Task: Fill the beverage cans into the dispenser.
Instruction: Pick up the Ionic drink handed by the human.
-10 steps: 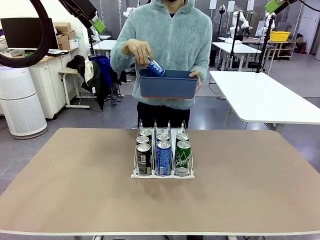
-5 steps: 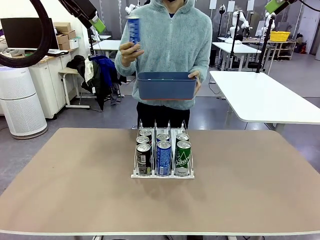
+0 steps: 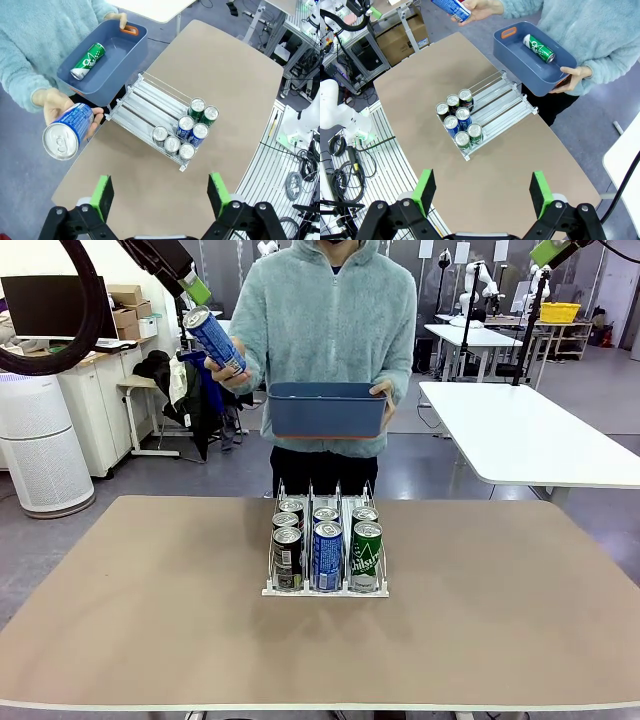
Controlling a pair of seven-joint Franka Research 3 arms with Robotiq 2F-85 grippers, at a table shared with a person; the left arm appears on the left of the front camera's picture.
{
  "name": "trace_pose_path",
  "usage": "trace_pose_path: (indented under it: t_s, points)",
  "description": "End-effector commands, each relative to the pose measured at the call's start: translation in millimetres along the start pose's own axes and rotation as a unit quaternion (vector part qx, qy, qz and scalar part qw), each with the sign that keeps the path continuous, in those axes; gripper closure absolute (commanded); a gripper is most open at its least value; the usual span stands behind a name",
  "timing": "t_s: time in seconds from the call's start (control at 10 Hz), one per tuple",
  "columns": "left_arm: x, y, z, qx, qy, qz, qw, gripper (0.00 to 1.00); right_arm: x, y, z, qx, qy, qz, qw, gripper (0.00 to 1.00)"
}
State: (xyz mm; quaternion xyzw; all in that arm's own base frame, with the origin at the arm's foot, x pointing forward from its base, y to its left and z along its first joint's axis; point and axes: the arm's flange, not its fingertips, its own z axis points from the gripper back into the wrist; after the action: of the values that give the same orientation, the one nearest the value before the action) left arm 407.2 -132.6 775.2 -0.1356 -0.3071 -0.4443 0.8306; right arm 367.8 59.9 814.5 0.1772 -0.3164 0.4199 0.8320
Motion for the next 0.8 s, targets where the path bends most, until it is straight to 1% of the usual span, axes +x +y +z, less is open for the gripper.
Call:
trace_pose_path:
  t_s: [0.0, 0.4, 0.5, 0.6, 0.7]
  points:
    - [-1, 1, 1, 0.0, -0.002, 0.001, 1.0, 0.0, 0, 2, 0, 0.004, 0.0, -0.004, 1.0, 0.0]
    - [0, 0, 0, 0.0, 0.0, 0.0, 1.0, 0.0, 0, 2, 0, 0.004, 0.0, -0.004, 1.0, 0.0]
    - [1, 5, -6, 0.011, 0.004, 0.013, 1.0, 0.0, 0, 2, 0, 0.004, 0.0, -0.004, 1.0, 0.0]
    - [0, 9, -10, 0.033, 0.016, -0.006, 0.999, 0.0, 0, 2, 0, 0.004, 0.0, -0.004, 1.0, 0.0]
    - [0, 12, -13, 0.05, 0.015, -0.006, 0.999, 0.0, 0, 2, 0, 0.004, 0.0, -0.004, 1.0, 0.0]
